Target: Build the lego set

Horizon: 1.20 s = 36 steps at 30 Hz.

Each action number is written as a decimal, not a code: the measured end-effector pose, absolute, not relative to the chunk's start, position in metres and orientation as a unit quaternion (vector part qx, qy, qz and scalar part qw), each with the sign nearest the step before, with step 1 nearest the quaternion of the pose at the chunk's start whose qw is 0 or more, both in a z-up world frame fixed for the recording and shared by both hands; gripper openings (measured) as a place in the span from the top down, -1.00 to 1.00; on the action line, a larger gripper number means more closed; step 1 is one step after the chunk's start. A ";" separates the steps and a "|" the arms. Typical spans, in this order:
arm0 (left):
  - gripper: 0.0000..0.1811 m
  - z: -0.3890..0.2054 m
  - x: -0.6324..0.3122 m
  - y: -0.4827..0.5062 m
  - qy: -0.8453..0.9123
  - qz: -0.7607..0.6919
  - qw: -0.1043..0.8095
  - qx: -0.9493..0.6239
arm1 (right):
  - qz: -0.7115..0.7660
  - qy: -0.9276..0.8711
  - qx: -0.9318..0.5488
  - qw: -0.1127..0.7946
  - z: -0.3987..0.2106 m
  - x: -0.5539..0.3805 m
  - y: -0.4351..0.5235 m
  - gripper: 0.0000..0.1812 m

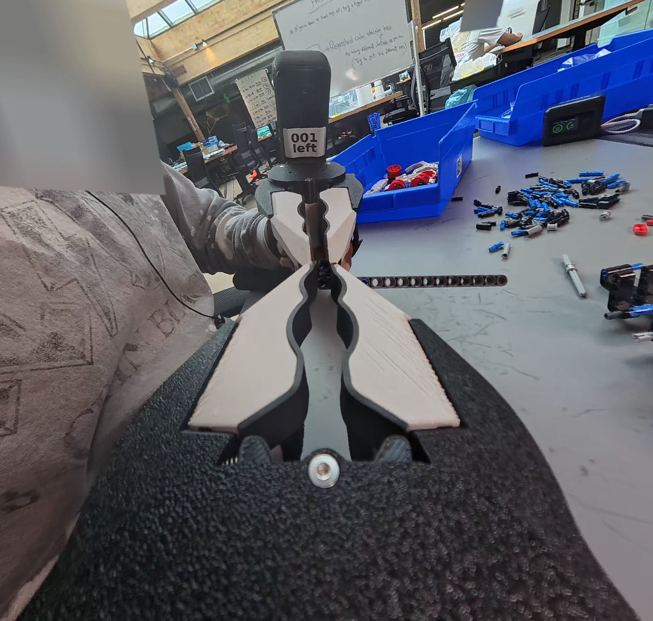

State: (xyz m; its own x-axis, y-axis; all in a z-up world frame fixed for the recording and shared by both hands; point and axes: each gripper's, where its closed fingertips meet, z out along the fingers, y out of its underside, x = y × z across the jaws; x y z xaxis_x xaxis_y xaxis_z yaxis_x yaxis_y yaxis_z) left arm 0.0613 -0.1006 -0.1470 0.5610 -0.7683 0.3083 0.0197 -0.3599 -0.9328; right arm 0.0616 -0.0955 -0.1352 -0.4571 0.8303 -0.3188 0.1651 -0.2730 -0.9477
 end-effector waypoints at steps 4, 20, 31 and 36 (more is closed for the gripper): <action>0.91 -0.151 0.063 -0.102 0.267 -0.378 0.501 -0.731 | 0.656 -0.549 -0.456 0.244 -0.138 0.062 -0.097 0.93; 0.91 -0.127 0.055 -0.095 0.177 -0.472 0.518 -0.692 | 0.707 -0.486 -0.446 0.253 -0.116 0.053 -0.088 0.91; 0.91 -0.126 0.052 -0.094 0.134 -0.528 0.487 -0.683 | 0.734 -0.447 -0.453 0.237 -0.115 0.046 -0.087 0.93; 0.92 -0.121 0.052 -0.093 0.094 -0.581 0.464 -0.662 | 0.753 -0.424 -0.449 0.228 -0.109 0.044 -0.085 0.93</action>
State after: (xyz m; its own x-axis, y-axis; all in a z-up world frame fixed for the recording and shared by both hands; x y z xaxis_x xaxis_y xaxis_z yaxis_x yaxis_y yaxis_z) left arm 0.0521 -0.0927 -0.1211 0.3074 -0.6635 0.6821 0.4137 -0.5523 -0.7237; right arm 0.0442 -0.0847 -0.1094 -0.4935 0.7241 -0.4817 0.0370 -0.5359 -0.8435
